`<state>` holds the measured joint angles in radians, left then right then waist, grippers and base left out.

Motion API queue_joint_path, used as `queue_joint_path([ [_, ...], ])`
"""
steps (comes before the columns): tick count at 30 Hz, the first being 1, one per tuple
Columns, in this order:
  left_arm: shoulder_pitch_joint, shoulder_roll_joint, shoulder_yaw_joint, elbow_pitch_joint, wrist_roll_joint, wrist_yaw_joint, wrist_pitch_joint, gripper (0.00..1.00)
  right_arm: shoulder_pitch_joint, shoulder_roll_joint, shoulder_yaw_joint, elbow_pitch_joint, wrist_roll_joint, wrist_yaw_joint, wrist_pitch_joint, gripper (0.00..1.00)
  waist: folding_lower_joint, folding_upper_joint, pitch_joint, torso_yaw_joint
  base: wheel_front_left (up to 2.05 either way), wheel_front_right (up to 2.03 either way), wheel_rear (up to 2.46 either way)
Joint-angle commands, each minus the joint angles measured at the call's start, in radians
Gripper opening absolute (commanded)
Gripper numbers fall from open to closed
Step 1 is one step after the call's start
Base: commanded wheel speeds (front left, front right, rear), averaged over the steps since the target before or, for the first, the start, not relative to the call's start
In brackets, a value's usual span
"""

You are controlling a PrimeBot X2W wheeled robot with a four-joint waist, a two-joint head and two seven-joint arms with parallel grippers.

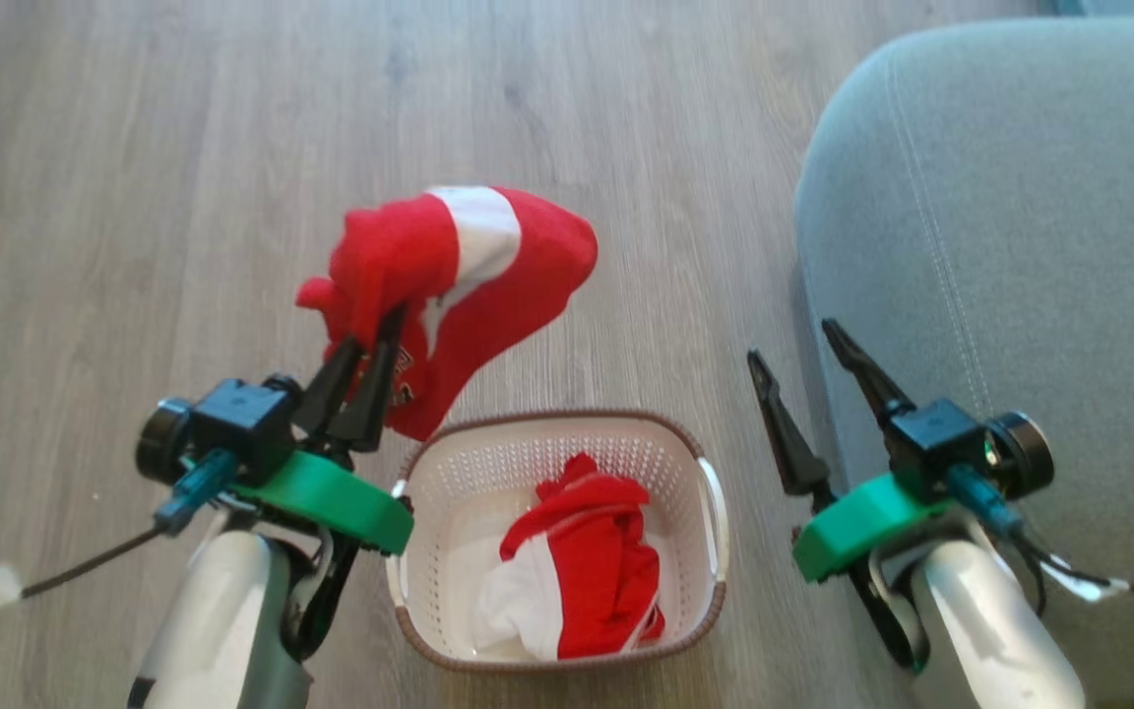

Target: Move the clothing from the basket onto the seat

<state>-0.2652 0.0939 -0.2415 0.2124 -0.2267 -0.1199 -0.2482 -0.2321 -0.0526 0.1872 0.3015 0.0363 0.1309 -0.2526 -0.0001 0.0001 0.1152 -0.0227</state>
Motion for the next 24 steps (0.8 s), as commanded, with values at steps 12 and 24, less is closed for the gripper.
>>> queue_joint_path([
  [12,0.015,-0.042,0.187,-0.362,0.028,-0.006,-0.014,0.00,0.114,-0.028,0.031,-0.075,0.026,0.000,-0.009,1.00,0.0001,-0.0001,-0.115,0.034,0.00,0.00,0.00],
  [24,0.004,-0.043,0.130,-0.454,-0.007,-0.008,-0.014,0.00,0.118,-0.029,0.051,-0.107,0.032,0.000,-0.009,1.00,0.0001,-0.0001,-0.118,0.022,0.00,0.00,0.00],
])
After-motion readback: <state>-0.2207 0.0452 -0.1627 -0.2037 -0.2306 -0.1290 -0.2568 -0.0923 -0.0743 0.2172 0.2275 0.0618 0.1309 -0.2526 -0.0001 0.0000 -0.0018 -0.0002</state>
